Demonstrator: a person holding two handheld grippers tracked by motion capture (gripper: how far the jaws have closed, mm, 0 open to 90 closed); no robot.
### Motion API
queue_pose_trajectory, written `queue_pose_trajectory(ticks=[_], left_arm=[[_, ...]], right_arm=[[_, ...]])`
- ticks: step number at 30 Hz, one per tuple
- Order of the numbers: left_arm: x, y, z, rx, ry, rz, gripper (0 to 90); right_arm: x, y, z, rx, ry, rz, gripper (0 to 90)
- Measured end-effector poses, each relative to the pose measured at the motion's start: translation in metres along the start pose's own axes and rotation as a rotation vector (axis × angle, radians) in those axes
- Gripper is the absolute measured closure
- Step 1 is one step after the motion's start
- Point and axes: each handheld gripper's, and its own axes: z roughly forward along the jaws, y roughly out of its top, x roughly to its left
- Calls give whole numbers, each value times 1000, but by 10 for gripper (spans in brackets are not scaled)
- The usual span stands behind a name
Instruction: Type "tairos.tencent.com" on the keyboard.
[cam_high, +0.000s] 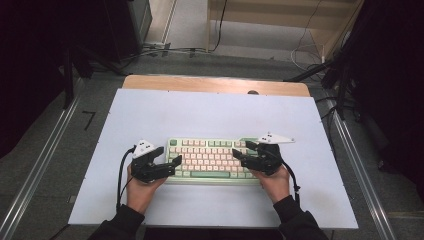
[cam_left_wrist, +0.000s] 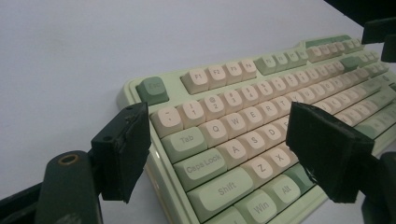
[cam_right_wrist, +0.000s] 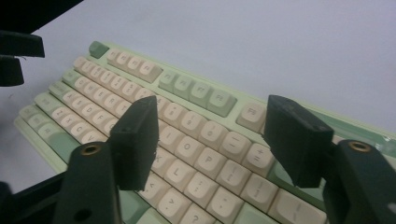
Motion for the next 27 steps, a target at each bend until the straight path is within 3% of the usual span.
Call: queue_pose_trajectory(ticks=[2, 6, 8, 12, 16, 27], left_arm=[[1, 0, 0, -1, 4, -2, 228], [0, -1, 2, 7, 3, 4, 228], [0, -1, 2, 9, 0, 7, 229], [0, -1, 2, 8, 1, 8, 230], [0, -1, 2, 10, 4, 6, 231], [0, -1, 3, 10, 2, 8, 231]], right_arm=[[4, 0, 4, 12, 3, -26, 494], [10, -1, 12, 24, 9, -83, 775], [11, -1, 17, 27, 21, -84, 869], [16, -2, 29, 70, 42, -89, 877], [20, 0, 35, 78, 50, -99, 877], [26, 0, 45, 113, 37, -104, 876]])
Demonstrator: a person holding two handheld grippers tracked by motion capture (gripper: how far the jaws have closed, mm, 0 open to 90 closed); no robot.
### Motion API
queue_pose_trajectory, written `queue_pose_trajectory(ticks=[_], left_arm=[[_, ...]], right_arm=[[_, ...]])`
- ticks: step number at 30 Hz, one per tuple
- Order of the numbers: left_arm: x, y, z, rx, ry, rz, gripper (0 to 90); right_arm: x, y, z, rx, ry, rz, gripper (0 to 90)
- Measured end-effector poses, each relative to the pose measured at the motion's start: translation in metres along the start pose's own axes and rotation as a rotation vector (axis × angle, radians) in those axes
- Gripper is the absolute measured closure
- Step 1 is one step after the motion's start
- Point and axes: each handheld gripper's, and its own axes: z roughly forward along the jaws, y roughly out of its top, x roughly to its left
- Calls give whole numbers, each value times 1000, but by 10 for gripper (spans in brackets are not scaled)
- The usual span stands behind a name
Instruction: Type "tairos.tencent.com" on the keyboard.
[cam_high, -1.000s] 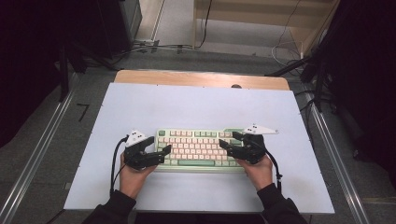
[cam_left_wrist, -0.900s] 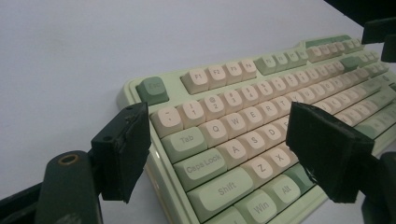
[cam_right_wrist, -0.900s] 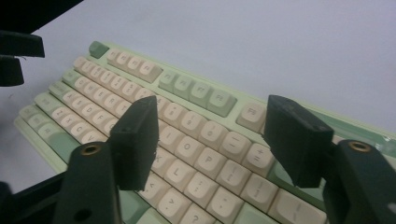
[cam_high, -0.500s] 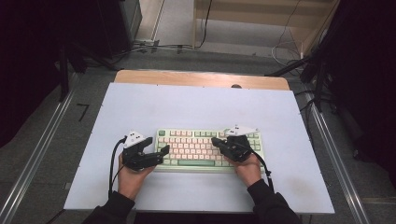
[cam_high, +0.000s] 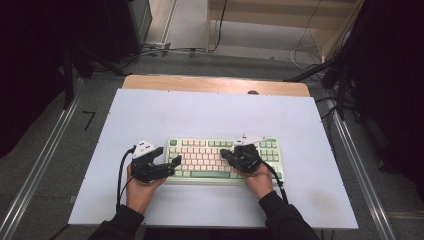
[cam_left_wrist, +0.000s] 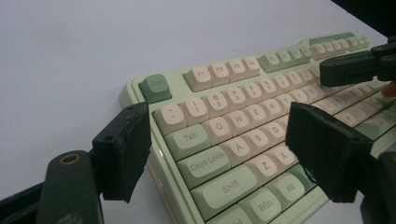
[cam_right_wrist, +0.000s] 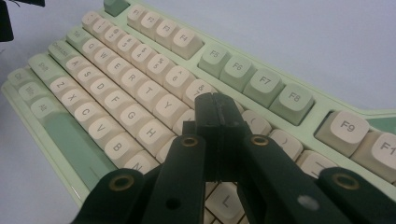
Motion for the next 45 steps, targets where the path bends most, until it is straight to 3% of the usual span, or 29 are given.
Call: queue_pose_trajectory(ticks=[25, 27, 29, 33, 36, 42, 45], left_arm=[[-2, 0, 1, 2, -2, 11, 230], [-2, 0, 1, 1, -1, 11, 230], [-2, 0, 1, 1, -1, 12, 229], [-2, 0, 2, 4, -1, 11, 230], [-3, 0, 3, 4, -1, 11, 229], [-5, 1, 4, 5, -8, 17, 231], [-6, 1, 5, 5, -13, 18, 230]], right_arm=[[0, -3, 2, 29, -18, -8, 874], [0, -2, -2, 3, -6, 0, 858], [1, 0, -6, -17, 5, 4, 798], [1, 3, -13, -41, 22, 8, 542], [0, 4, -20, -56, 4, 8, 409], [-5, 5, -31, -78, -23, 32, 282], [-8, 4, -35, -83, -36, 49, 271]])
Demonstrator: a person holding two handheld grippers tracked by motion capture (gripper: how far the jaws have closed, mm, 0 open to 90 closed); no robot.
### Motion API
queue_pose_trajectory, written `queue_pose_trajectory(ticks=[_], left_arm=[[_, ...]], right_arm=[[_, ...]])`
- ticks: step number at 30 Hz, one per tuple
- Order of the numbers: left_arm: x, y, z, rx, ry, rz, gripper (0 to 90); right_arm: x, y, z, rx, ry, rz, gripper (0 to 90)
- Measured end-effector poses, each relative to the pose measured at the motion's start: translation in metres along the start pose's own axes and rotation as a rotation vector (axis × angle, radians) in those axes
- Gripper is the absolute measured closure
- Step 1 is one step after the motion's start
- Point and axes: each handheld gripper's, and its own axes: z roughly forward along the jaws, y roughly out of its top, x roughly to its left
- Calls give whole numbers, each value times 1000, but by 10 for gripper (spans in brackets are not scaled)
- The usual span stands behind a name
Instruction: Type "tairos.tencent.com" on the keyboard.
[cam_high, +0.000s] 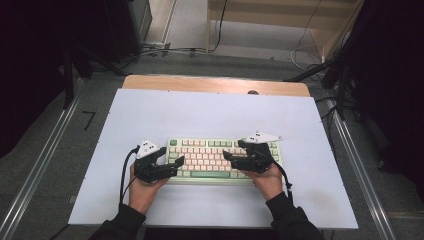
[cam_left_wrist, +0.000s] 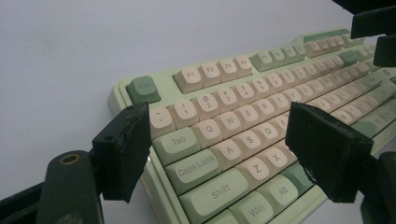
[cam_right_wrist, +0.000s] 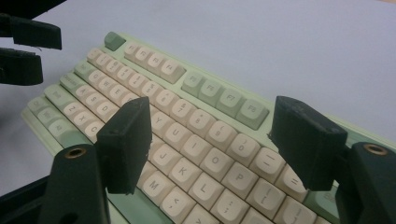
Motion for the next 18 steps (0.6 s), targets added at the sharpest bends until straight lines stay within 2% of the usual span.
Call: queue_pose_trajectory(ticks=[12, 16, 18], left_arm=[[-8, 8, 12, -9, -31, 19, 249], [-11, 12, 16, -20, -48, 22, 281], [-13, 14, 17, -26, -61, 29, 325]], right_arm=[[-9, -6, -10, -6, -25, 37, 270], [-12, -8, -13, -8, -36, 42, 271], [-14, -8, -14, -7, -40, 49, 271]])
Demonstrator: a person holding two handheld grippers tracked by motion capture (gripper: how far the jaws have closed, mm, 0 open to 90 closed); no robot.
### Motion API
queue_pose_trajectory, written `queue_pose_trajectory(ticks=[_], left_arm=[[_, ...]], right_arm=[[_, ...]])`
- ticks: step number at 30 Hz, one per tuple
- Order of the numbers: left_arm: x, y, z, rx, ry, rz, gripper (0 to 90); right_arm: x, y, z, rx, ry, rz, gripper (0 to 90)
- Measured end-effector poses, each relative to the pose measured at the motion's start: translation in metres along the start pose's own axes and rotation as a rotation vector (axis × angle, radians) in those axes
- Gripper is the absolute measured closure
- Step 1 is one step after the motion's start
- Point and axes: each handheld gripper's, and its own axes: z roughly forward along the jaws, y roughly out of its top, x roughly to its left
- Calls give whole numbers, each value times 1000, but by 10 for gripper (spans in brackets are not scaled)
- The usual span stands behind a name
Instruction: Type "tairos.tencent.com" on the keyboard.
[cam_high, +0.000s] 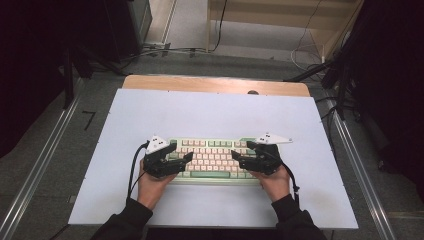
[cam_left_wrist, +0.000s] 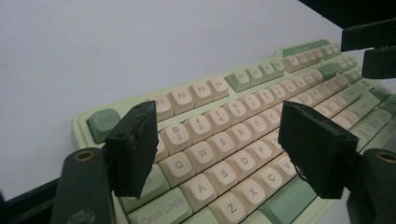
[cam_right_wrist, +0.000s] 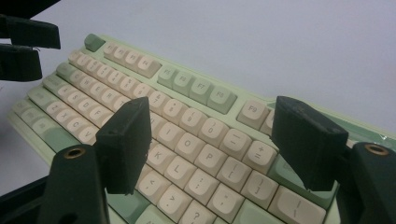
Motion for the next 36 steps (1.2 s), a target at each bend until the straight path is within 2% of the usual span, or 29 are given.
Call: queue_pose_trajectory(ticks=[1, 2, 3, 4, 5, 8, 13, 18, 22, 29, 33, 36], left_arm=[[-1, 1, 0, -4, -2, 4, 380], [-2, 2, 0, -8, -7, 8, 380], [-3, 3, 0, -9, -10, 16, 431], [-3, 3, 1, -13, -15, 25, 595], [-4, 4, 1, -11, -21, 35, 595], [-4, 6, 4, -1, -47, 37, 900], [-8, 13, 13, 20, -61, 51, 900], [-15, 14, 29, 73, -67, 66, 900], [-20, 12, 41, 131, -49, 82, 900], [-23, 11, 47, 173, -2, 101, 900], [-24, 9, 51, 224, 5, 116, 900], [-24, 10, 50, 227, 12, 122, 900]], right_arm=[[-1, -1, 0, 1, -1, 5, 272], [-1, -1, 0, 1, -1, 5, 272], [-1, -1, 0, 2, -2, 5, 273], [0, -1, 0, 4, -1, 3, 273], [0, -1, 0, 4, -1, 3, 273], [1, -1, 1, 5, 0, 2, 277], [0, 0, 1, 3, 1, 1, 282], [-1, -1, 1, 5, 1, 2, 284], [0, 0, 1, 0, 2, 3, 287], [1, 0, 0, 0, 6, 0, 288], [0, 0, 0, -1, 6, 1, 289], [0, 0, 1, -1, 7, 3, 289]])
